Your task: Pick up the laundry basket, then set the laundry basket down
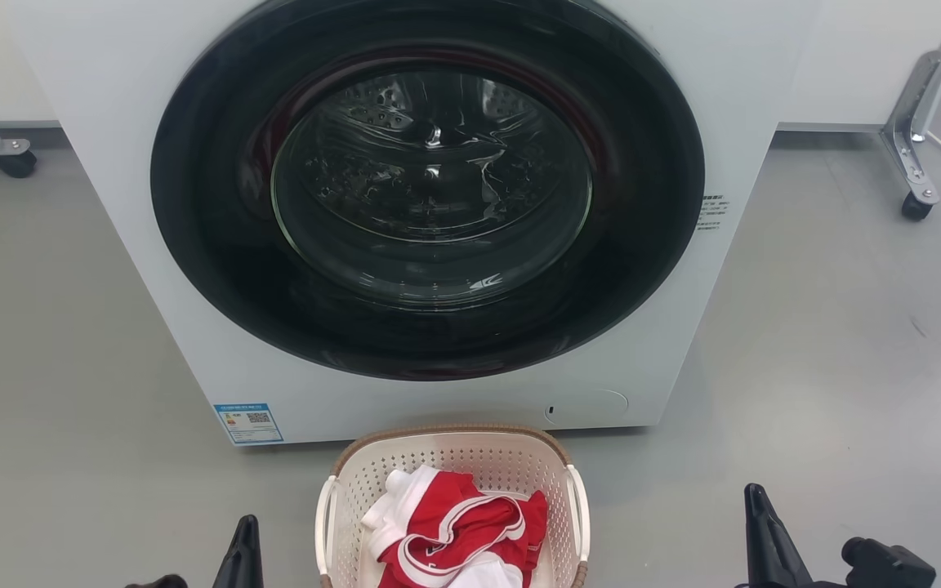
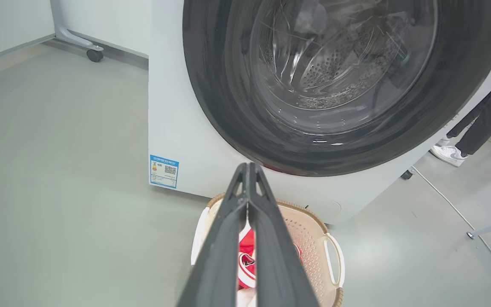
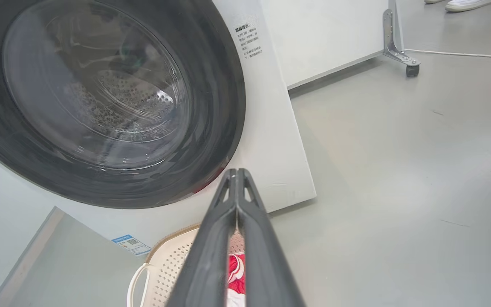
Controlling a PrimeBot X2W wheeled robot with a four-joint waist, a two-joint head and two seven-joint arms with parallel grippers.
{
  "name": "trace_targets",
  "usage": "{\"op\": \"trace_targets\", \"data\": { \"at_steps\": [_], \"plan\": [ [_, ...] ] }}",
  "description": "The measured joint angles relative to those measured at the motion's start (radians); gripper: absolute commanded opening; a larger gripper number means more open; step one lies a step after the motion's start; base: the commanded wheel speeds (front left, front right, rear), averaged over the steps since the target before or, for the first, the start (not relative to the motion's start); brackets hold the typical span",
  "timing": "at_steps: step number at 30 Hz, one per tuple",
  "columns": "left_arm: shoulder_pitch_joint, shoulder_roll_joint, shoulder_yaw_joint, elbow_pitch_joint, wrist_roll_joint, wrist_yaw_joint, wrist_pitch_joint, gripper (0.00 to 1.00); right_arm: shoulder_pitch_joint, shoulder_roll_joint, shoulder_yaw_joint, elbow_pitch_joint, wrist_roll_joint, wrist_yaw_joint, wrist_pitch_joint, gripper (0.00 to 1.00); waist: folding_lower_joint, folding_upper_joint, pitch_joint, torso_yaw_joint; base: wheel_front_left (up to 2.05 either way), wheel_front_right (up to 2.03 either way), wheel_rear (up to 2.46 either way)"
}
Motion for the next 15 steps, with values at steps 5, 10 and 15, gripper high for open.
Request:
{"op": "trace_targets", "data": {
  "at_steps": [5, 10, 15],
  "plan": [
    [-0.005, -0.003, 0.015, 0.008, -0.07, -0.009, 0.018, 0.0, -0.004, 0.001, -0.023, 0.008, 0.072, 0.014, 0.024, 0.0, 0.0, 0.0, 0.0, -0.002, 0.0, 0.0, 0.0],
    [-0.022, -0.004, 0.035, 0.013, -0.142, -0.026, 0.04, 0.0, -0.018, 0.002, -0.046, 0.018, 0.143, 0.027, 0.043, 0.0, 0.0, 0.0, 0.0, -0.003, 0.0, 0.0, 0.0],
    [-0.03, -0.008, 0.049, 0.022, -0.214, -0.036, 0.061, 0.0, -0.021, 0.002, -0.068, 0.026, 0.213, 0.041, 0.061, 0.0, 0.0, 0.0, 0.0, -0.005, 0.0, 0.0, 0.0]
  ]
}}
